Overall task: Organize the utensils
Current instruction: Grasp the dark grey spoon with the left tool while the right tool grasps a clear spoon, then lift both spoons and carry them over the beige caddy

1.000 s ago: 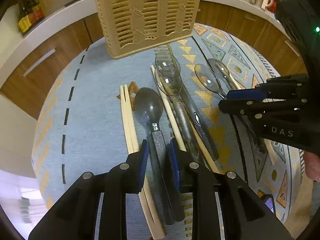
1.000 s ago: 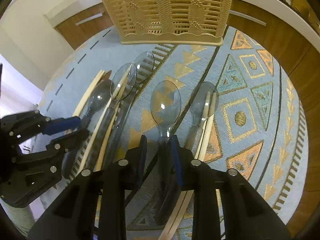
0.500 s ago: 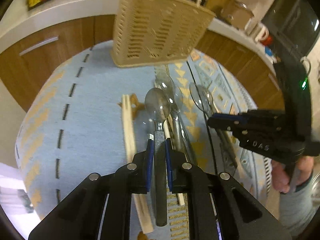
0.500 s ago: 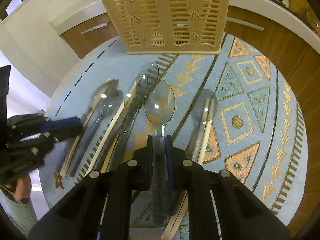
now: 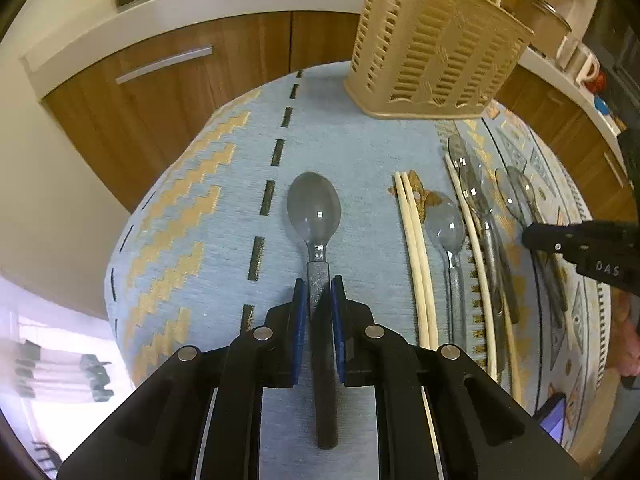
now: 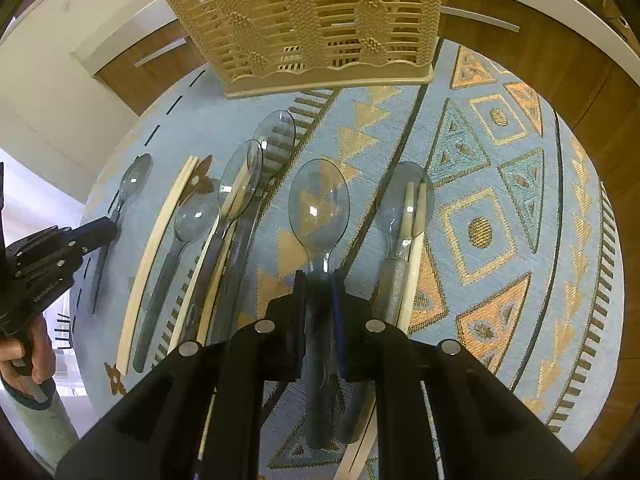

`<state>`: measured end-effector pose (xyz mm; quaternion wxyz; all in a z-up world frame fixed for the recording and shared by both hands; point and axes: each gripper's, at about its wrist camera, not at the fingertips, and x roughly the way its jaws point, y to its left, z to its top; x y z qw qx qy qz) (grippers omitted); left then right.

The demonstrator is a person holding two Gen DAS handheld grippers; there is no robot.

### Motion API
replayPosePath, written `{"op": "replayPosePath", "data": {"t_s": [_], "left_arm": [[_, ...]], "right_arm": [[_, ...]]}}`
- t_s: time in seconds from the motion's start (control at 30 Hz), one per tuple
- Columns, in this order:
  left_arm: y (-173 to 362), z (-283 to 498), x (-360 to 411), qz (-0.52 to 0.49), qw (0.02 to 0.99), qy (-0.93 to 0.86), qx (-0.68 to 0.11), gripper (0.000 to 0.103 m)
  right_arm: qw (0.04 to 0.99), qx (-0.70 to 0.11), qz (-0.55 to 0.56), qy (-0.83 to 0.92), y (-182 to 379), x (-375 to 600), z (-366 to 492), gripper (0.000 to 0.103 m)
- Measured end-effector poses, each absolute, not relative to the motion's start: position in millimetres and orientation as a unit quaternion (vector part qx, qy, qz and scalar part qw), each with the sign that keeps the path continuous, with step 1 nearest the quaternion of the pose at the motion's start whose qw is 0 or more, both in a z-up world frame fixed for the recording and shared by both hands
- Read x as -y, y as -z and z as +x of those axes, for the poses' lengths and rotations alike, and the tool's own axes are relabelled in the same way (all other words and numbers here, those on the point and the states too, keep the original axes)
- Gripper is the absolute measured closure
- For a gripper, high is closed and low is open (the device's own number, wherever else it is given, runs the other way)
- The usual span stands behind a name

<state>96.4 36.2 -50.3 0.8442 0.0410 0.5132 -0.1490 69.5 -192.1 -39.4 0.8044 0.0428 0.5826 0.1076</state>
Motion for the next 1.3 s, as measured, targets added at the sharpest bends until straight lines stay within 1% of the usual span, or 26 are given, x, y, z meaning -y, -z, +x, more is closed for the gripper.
{"op": "replayPosePath", "data": {"t_s": [0.03, 0.13, 0.17, 0.3, 0.37, 0.5, 0.53, 0.6, 0.63, 0.67, 0.7, 0.8, 0.93, 1.13, 1.3], "left_arm": [[49, 98, -35, 0.044, 0.846, 0.148, -0.51, 0.092], [48, 102, -33, 0.05, 0.844, 0.15, -0.512, 0.083], [48, 104, -32, 0.054, 0.842, 0.151, -0.515, 0.082], [51, 115, -28, 0.064, 0.829, 0.161, -0.531, 0.08], [51, 118, -26, 0.074, 0.822, 0.168, -0.538, 0.077], [52, 123, -23, 0.086, 0.816, 0.171, -0.546, 0.077], [52, 123, -22, 0.089, 0.816, 0.17, -0.545, 0.08], [53, 121, -19, 0.106, 0.822, 0.154, -0.538, 0.091], [53, 122, -16, 0.11, 0.824, 0.148, -0.535, 0.093], [53, 121, -16, 0.108, 0.826, 0.147, -0.533, 0.093], [53, 121, -16, 0.106, 0.829, 0.146, -0.53, 0.093], [50, 116, -19, 0.089, 0.837, 0.154, -0.517, 0.093], [25, 105, -23, 0.052, 0.859, 0.183, -0.475, 0.093], [-50, 93, -19, -0.01, 0.896, 0.244, -0.37, 0.093], [-105, 103, -3, -0.046, 0.918, 0.274, -0.284, 0.093]], "right_arm": [[0.804, -0.584, 0.038, -0.109, 39, 191, 70, 0.093], [0.801, -0.588, 0.032, -0.11, 40, 189, 71, 0.092], [0.799, -0.59, 0.033, -0.111, 41, 188, 73, 0.092], [0.794, -0.596, 0.036, -0.114, 38, 194, 77, 0.089], [0.791, -0.599, 0.033, -0.117, 37, 195, 80, 0.082], [0.787, -0.606, 0.012, -0.116, 38, 188, 83, 0.081], [0.787, -0.606, 0.005, -0.113, 38, 186, 84, 0.081], [0.789, -0.605, -0.009, -0.107, 39, 179, 85, 0.081], [0.79, -0.604, -0.018, -0.104, 39, 176, 85, 0.082], [0.791, -0.603, -0.025, -0.102, 39, 173, 85, 0.09], [0.792, -0.601, -0.033, -0.099, 39, 170, 84, 0.093], [0.797, -0.594, -0.025, -0.107, 36, 167, 79, 0.093], [0.82, -0.557, -0.008, -0.13, 14, 174, 68, 0.093], [0.867, -0.47, 0.02, -0.165, -50, 187, 58, 0.093], [0.905, -0.386, 0.041, -0.172, -104, 202, 66, 0.093]]}}
